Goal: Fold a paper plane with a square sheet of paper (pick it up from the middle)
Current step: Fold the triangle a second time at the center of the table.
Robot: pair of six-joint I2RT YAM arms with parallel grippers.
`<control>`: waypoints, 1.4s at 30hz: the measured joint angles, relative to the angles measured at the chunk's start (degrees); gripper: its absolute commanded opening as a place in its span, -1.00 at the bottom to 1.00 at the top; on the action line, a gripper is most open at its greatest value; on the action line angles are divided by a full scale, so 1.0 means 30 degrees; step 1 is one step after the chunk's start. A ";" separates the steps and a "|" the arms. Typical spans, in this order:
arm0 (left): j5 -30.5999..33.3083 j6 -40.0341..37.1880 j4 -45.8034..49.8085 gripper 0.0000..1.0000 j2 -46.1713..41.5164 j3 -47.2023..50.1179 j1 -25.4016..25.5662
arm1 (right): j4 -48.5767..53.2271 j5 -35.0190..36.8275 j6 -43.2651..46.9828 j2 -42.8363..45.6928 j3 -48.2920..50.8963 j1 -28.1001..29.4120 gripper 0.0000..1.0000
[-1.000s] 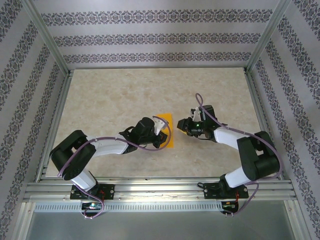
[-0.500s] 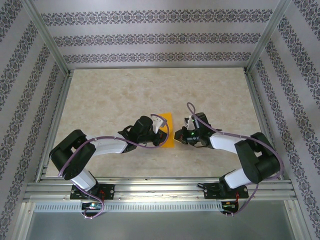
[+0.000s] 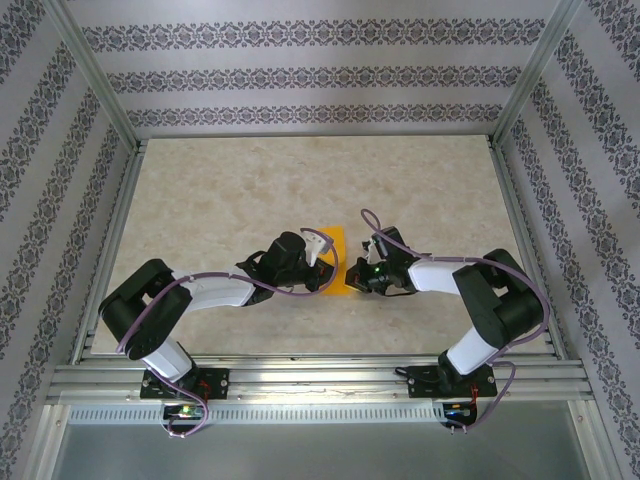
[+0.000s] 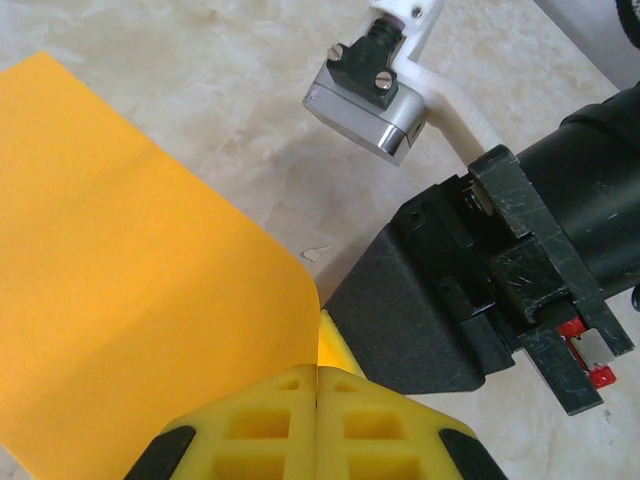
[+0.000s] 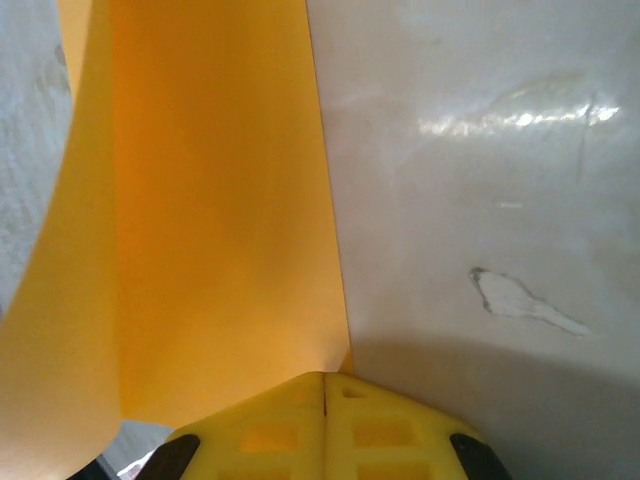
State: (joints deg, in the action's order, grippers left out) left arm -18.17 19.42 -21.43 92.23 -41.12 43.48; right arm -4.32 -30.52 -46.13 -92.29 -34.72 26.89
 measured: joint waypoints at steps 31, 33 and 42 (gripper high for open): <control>0.0204 0.2193 -0.0940 -1.00 0.2528 0.0386 -0.1399 | 0.4197 0.0270 0.2455 -0.0197 -0.3279 0.0634 -1.00; 0.0204 0.2200 -0.1042 -1.00 0.2557 0.0386 -0.1399 | 0.4080 0.0138 0.2426 -0.0452 -0.3453 0.0823 -1.00; 0.0219 0.2208 -0.1158 -1.00 0.2608 0.0386 -0.1406 | 0.4211 0.0306 0.2375 -0.1807 -0.3555 0.0998 -1.00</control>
State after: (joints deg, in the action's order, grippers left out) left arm -17.52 26.04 -24.91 100.05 -39.97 39.27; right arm 8.32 -29.61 -39.00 -97.71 -45.39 29.89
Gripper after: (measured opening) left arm 0.063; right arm 0.049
